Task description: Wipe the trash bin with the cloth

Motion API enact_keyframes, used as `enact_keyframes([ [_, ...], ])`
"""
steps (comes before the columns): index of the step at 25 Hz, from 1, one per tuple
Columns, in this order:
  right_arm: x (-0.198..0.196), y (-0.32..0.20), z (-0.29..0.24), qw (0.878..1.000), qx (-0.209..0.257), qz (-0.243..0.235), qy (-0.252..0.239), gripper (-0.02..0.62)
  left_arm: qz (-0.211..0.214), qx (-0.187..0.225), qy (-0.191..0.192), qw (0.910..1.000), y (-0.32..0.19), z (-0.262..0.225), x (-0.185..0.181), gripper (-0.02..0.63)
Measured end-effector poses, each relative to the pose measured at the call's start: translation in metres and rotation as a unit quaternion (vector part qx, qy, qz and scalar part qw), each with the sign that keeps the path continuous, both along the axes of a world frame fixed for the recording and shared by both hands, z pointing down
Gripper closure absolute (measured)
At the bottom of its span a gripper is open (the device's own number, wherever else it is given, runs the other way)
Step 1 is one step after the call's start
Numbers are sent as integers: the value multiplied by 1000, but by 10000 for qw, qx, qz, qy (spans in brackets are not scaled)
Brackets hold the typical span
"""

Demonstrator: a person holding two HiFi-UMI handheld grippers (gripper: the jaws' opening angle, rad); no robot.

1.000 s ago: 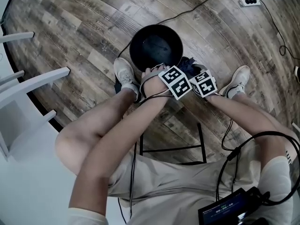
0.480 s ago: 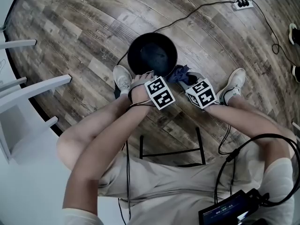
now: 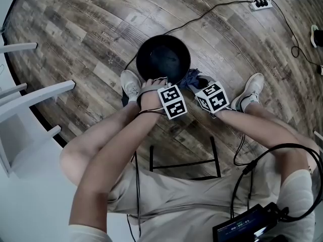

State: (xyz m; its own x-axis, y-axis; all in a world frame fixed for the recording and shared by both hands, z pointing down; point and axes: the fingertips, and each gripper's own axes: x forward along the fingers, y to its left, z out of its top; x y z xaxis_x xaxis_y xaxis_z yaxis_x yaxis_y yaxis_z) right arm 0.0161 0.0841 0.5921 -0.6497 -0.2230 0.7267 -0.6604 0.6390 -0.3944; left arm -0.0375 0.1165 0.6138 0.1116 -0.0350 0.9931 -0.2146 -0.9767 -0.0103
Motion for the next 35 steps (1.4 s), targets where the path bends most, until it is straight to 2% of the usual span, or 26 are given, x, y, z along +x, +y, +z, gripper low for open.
enact_keyframes([
  [14, -12, 10, 92, 9975, -247, -229, 624, 518, 228, 31, -4, 9997, 0, 4, 3, 586],
  [28, -10, 6, 182, 9892, -75, -449, 1396, 518, 368, 43, -73, 9993, -2, 7, 3, 586],
  [35, -8, 6, 201, 9802, 26, -1044, 1684, 518, 409, 114, -141, 9990, -3, 9, 3, 584],
])
